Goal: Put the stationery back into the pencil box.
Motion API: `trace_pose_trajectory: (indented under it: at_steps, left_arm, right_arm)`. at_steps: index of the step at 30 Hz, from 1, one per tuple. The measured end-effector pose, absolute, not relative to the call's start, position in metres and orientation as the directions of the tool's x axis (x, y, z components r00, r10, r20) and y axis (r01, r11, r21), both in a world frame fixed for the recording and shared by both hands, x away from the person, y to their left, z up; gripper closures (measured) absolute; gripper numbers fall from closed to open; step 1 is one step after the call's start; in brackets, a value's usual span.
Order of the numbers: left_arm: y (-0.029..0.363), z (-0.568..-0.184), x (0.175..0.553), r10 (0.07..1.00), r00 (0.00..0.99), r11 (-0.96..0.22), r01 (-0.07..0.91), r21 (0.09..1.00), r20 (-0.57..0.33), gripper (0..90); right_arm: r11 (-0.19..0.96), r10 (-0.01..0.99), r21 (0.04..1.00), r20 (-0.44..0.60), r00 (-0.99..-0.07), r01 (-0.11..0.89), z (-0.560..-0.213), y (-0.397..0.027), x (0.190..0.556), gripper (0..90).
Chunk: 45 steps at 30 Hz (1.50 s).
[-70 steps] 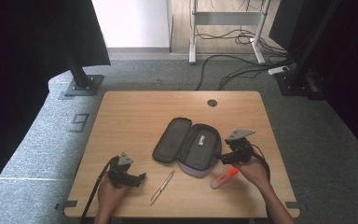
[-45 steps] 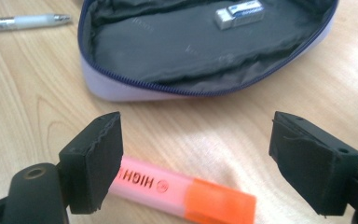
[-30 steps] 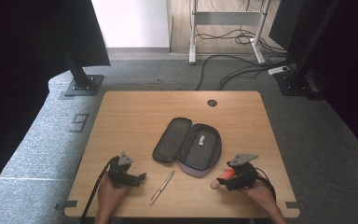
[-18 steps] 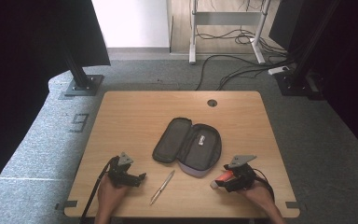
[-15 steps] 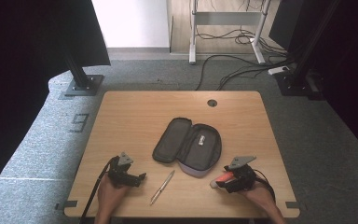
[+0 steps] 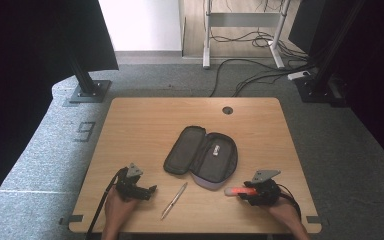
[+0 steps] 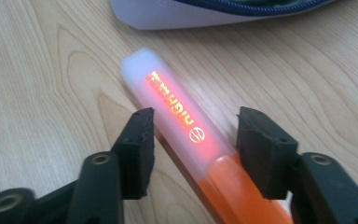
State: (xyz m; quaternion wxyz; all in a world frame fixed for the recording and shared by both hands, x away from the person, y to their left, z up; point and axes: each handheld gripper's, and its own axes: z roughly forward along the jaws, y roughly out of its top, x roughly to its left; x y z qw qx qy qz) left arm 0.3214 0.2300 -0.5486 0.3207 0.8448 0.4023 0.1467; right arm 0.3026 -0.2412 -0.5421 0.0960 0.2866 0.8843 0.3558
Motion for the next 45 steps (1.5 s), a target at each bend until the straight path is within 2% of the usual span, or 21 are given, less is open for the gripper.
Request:
trace_pose_trajectory:
  at_steps: [5, 11, 25, 45]
  left_arm:
    - [0.23, -0.549, 0.321, 0.774, 0.633, -0.47, 0.586, 0.66, -0.01, 0.0]
    - [0.23, -0.549, 0.321, 0.774, 0.633, -0.471, 0.586, 0.66, -0.01, 0.1]
    - [0.23, -0.549, 0.321, 0.774, 0.633, -0.47, 0.586, 0.66, -0.01, 0.0]
    - [0.23, -0.549, 0.321, 0.774, 0.633, -0.47, 0.586, 0.66, -0.01, 0.0]
  right_arm:
    - [0.574, 0.586, 0.684, 0.041, -0.809, 0.451, -0.541, -0.248, 0.3, 57.6]
    - [0.559, 0.6, 0.681, 0.061, -0.798, 0.472, -0.541, -0.255, 0.299, 64.7]
    - [0.511, 0.67, 0.679, 0.069, -0.739, 0.526, -0.54, -0.269, 0.295, 65.8]
    - [0.475, 0.71, 0.709, 0.041, -0.703, 0.522, -0.518, -0.286, 0.294, 65.9]
